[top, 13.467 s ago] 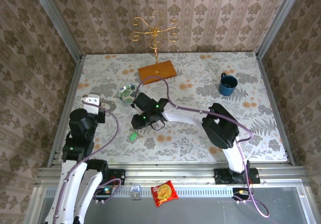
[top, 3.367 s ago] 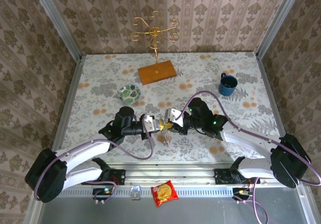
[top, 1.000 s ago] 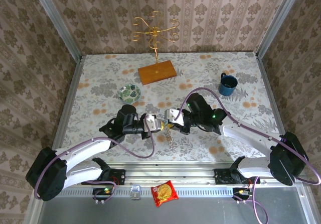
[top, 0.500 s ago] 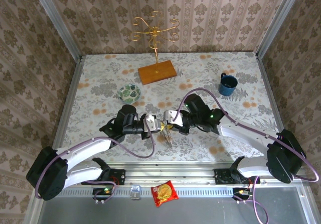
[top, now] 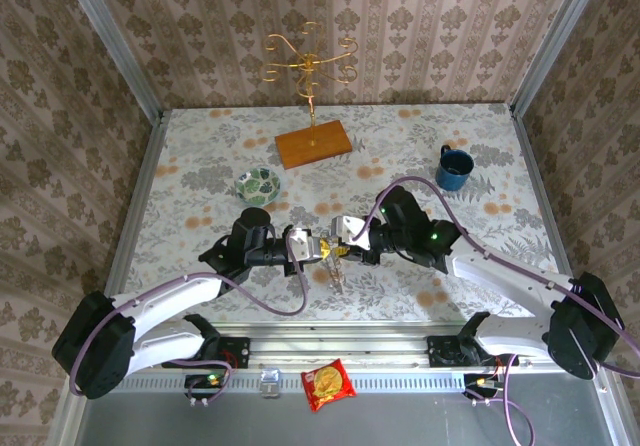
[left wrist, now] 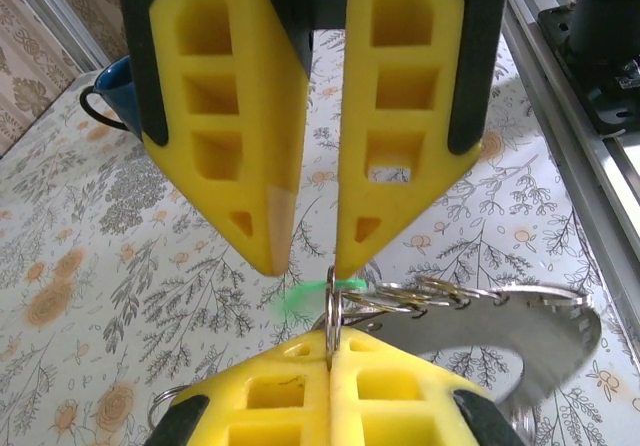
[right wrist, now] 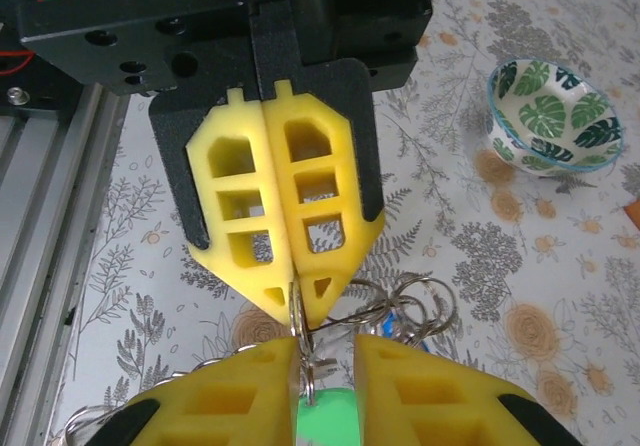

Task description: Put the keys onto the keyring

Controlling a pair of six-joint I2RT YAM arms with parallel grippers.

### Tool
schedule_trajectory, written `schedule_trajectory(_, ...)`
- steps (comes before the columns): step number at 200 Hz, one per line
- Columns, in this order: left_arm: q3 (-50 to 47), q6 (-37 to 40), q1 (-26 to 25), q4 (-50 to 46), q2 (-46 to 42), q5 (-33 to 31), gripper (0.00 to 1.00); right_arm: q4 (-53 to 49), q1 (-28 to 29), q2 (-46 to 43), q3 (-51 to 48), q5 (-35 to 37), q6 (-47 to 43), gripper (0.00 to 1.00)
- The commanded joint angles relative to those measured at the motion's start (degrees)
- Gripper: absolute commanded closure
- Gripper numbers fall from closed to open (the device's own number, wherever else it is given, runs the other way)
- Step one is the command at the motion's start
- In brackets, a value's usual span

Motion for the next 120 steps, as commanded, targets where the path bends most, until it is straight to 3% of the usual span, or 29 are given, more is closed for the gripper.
schedule_trajectory(1,-0.6,-1.8,-0.3,3.9,0.6,1.7,1.00,-0.8,-0.1,1.8,2.4,-2.4,0.7,0.77)
schedule_trajectory(58,-1.2,-3.1,-0.2,5.6,0.8,1.8,1.00,-0.5,0.0,4.6,3.0,-0.1,0.2,0.80)
schedule_trajectory(102,-1.8,-4.7,-0.2,8.3,1.0,1.6,1.00,0.7,0.1,5.3,3.2,-1.0,0.4,1.00)
schedule_trajectory(114,-1.8,-5.0,-0.2,8.2,1.0,0.0,1.00,0.7,0.1,5.1,3.4,-1.2,0.3,1.00)
schedule_trajectory(120,-1.8,-5.1,-0.2,8.1,0.9,-1.5,0.95,0.6,0.1,4.9,3.4,-1.2,0.1,1.00)
